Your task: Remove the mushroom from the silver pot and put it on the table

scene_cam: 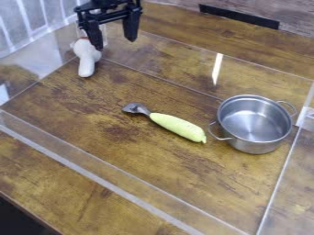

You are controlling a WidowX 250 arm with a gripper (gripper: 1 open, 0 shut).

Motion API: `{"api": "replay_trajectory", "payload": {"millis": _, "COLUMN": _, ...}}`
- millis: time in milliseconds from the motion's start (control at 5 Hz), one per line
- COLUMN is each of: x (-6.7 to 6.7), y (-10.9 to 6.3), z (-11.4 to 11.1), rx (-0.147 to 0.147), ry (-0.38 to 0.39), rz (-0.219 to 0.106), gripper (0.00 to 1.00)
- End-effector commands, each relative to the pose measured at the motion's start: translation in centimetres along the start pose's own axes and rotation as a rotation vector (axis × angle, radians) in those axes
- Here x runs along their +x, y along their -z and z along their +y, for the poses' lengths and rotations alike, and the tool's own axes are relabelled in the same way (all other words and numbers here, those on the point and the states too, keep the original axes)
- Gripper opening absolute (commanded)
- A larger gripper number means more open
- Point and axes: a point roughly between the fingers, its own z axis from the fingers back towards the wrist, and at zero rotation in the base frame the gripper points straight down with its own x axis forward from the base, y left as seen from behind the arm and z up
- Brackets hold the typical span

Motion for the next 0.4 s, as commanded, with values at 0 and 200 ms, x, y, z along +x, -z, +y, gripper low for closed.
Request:
{"api": "replay_trajectory", "payload": {"millis": 0, "x": 1.47, "y": -1.72, "z": -0.05, "rx": -0.045, "ry": 0.018, "rz": -0.049, "gripper": 1.00}}
{"api": "replay_trajectory", "payload": {"millis": 200, "x": 2.29, "y": -0.97, "z": -0.03, "rx": -0.041, "ry": 0.042, "rz": -0.049, "gripper": 1.00}}
